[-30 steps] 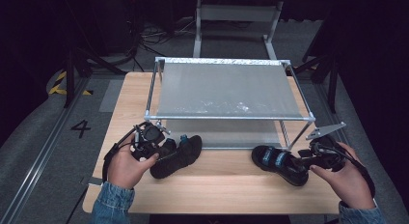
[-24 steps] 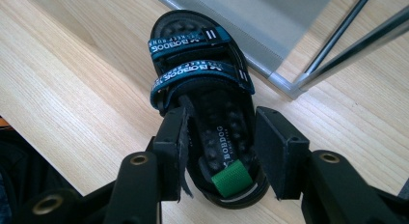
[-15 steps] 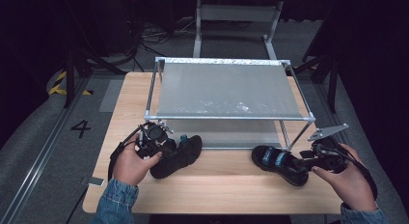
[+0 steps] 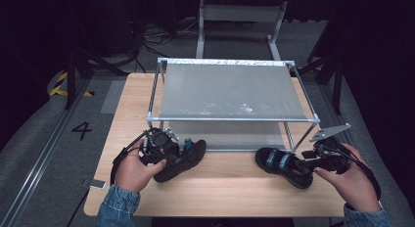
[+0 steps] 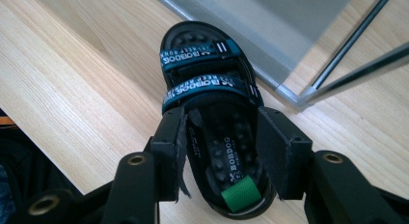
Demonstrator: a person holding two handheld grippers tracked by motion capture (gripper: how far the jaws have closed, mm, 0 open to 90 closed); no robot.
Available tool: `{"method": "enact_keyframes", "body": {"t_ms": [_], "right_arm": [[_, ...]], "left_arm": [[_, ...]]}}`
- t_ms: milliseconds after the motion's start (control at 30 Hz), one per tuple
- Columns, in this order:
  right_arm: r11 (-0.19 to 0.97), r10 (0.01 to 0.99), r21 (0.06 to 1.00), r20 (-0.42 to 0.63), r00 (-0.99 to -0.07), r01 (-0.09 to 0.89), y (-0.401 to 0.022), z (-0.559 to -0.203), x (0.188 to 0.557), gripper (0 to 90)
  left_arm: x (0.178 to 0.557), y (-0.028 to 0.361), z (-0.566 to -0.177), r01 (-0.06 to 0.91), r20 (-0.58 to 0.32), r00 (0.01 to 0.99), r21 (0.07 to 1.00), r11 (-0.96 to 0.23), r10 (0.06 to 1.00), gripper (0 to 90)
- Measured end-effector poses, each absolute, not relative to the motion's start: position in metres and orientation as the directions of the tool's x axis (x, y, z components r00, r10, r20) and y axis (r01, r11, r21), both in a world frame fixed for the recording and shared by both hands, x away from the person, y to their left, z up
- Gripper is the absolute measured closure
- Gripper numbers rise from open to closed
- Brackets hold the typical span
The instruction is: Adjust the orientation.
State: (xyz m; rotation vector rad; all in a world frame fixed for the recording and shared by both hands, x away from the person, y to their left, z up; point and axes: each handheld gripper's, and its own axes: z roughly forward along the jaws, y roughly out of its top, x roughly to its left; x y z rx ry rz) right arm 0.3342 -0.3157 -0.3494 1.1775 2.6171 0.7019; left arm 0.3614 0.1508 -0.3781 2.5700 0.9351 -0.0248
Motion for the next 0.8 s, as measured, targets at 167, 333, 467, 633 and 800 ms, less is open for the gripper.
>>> {"method": "enact_keyframes", "body": {"t_ms": [167, 333, 467, 633, 800], "right_arm": [[0.581, 0.737, 0.494, 0.017, -0.675, 0.647, -0.313, -0.348, 0.336, 55.1], [0.588, 0.729, 0.496, 0.017, -0.685, 0.638, -0.308, -0.346, 0.338, 54.9], [0.599, 0.715, 0.508, 0.009, -0.699, 0.619, -0.303, -0.341, 0.339, 54.8], [0.613, 0.699, 0.508, 0.009, -0.715, 0.605, -0.295, -0.339, 0.339, 54.3], [0.618, 0.693, 0.503, 0.015, -0.721, 0.604, -0.293, -0.34, 0.339, 52.9]], "left_arm": [[0.353, 0.144, -0.378, 0.604, -0.17, 0.792, 0.361, -0.711, 0.587, 90.0], [0.343, 0.13, -0.382, 0.581, -0.211, 0.814, 0.325, -0.746, 0.541, 89.9], [0.332, 0.115, -0.385, 0.572, -0.217, 0.82, 0.272, -0.774, 0.529, 85.4], [0.315, 0.1, -0.378, 0.536, -0.254, 0.839, 0.246, -0.807, 0.48, 76.4], [0.31, 0.106, -0.363, 0.556, -0.223, 0.831, 0.287, -0.78, 0.51, 71.4]]}}
